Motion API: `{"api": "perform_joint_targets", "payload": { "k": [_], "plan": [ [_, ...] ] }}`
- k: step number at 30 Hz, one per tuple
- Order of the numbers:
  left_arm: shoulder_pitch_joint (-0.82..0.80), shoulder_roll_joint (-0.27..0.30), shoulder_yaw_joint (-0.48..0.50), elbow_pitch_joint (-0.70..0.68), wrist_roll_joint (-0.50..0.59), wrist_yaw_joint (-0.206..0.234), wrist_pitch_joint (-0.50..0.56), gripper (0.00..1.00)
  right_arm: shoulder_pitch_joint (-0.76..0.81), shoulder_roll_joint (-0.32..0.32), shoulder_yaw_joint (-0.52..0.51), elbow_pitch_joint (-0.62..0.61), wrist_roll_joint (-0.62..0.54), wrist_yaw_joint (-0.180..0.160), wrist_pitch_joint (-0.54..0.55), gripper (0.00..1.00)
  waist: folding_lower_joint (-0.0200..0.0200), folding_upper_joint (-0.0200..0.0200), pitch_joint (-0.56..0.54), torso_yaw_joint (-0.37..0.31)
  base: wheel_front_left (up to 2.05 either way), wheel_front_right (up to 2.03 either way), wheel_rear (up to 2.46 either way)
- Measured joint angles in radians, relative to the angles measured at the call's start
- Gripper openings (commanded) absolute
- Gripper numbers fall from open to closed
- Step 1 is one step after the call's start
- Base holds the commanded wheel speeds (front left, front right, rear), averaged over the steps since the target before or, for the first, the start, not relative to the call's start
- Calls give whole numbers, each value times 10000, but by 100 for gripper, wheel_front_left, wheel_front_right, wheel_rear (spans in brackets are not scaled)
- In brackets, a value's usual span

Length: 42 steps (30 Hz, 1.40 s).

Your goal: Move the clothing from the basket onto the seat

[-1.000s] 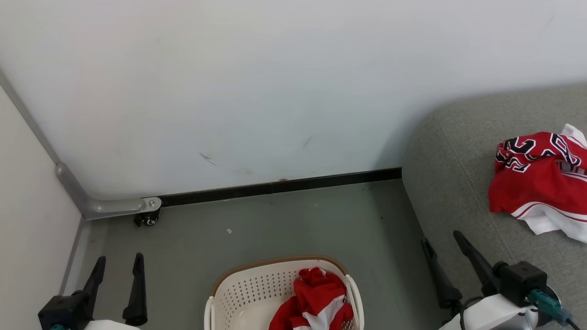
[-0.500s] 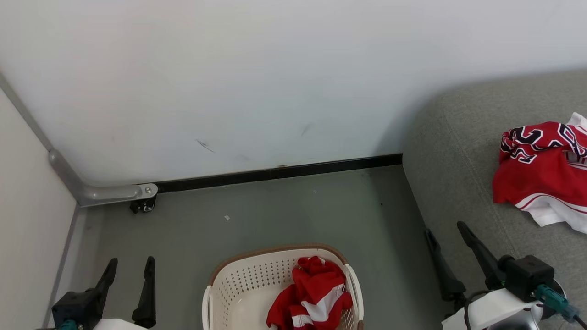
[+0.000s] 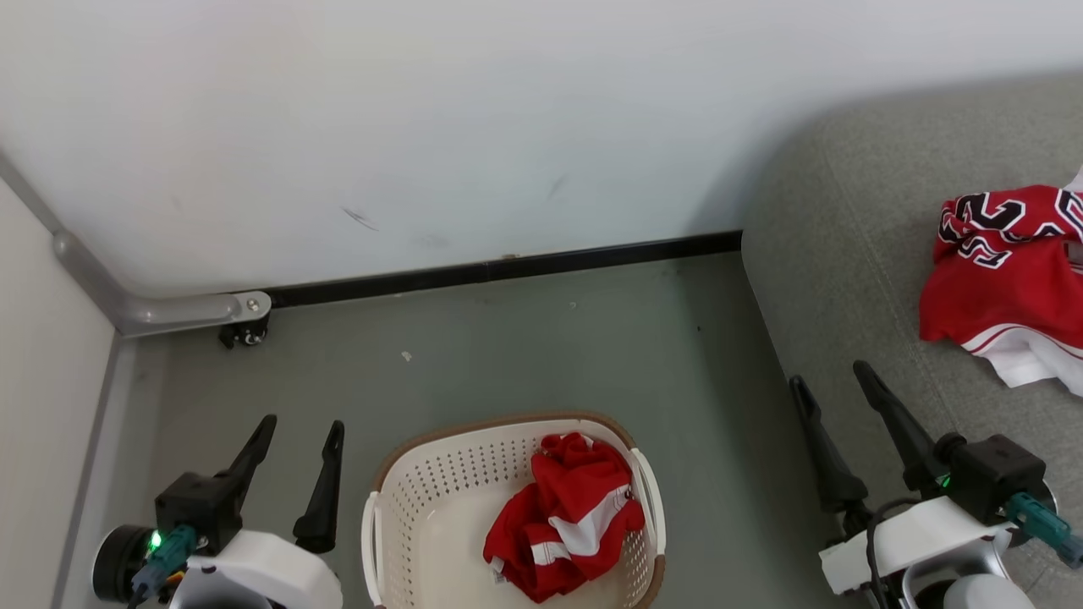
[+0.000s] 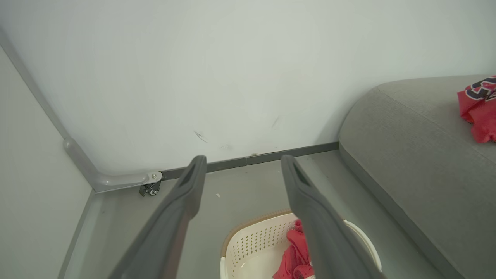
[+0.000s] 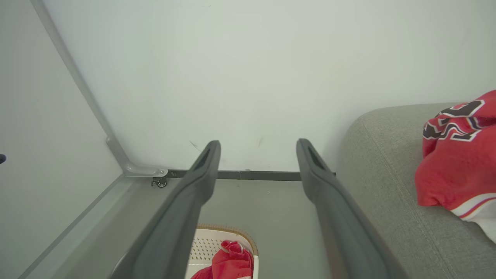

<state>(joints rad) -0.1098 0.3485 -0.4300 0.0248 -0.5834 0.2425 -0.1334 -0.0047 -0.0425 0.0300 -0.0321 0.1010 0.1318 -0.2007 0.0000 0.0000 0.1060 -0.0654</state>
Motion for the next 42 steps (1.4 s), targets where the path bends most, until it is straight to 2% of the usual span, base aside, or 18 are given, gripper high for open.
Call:
{"api": "perform_joint_targets", "payload": {
  "k": [24,42],
  "plan": [
    [-2669,-614,-1204,993,775,-711,807,100,-1872,-4,-272,-1005,75,0,-19,100,0,0,2495,-439,0,0,0],
    [-4330,-1175,-2290,2485,1476,-1409,1327,100,-3520,-12,-297,-1269,242,0,-192,100,0,0,4569,-959,0,0,0]
  ]
}}
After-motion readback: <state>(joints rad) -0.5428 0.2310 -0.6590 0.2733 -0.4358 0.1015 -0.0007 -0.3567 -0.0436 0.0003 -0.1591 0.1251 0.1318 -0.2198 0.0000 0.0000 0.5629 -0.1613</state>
